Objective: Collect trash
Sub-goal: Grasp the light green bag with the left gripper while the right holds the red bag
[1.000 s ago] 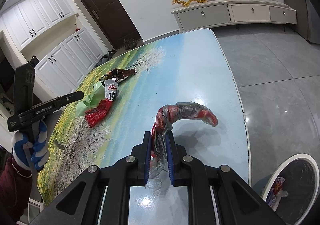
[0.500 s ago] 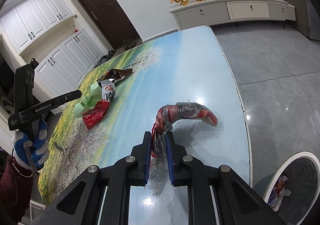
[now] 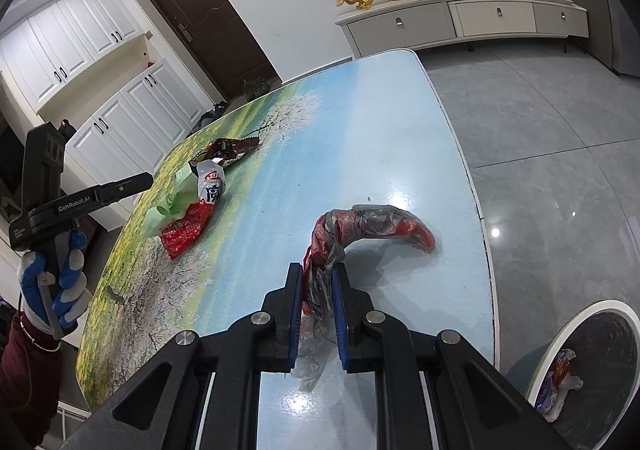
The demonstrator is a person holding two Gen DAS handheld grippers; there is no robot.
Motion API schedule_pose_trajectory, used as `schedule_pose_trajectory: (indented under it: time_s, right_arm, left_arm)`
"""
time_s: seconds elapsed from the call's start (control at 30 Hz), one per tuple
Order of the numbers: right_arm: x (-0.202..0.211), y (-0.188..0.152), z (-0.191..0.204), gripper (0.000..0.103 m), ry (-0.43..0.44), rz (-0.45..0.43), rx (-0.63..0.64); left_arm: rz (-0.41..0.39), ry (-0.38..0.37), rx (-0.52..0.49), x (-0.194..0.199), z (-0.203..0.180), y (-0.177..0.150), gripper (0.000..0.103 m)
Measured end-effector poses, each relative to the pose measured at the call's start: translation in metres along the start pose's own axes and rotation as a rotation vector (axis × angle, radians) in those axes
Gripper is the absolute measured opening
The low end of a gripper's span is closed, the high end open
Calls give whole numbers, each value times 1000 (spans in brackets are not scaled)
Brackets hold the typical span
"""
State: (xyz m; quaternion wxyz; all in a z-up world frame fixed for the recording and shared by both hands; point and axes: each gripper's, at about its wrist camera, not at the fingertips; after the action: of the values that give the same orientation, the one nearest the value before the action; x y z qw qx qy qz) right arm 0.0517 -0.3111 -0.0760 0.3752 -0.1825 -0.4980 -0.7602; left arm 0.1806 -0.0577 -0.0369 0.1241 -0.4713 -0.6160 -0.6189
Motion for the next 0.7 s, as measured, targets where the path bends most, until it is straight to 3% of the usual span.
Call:
schedule_pose_trajectory:
  time_s: [0.1,0.27,0.7]
  right_arm:
    - [0,0,-1,14,2,-2,-4]
    - [0,-1,-2,14,1,-1,-9]
    - [-1,-1,-3,14,8,2,-16]
  left_arm:
    - [-19,9,-4,3,-1,0,65]
    - [-35,21,-28,4,-4,3,65]
    - [109,113,-114,-47,-5,-5,62]
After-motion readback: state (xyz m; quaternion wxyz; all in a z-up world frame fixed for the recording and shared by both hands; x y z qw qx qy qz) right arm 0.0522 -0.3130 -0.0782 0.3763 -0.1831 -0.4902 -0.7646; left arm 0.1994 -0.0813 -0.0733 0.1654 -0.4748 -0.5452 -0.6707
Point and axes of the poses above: each gripper's, at about its wrist camera, not at the fingertips, and x roughly against the way its jaws point, z to its left, y to its top, and after that the axes turned 2 degrees about -z, right-handed
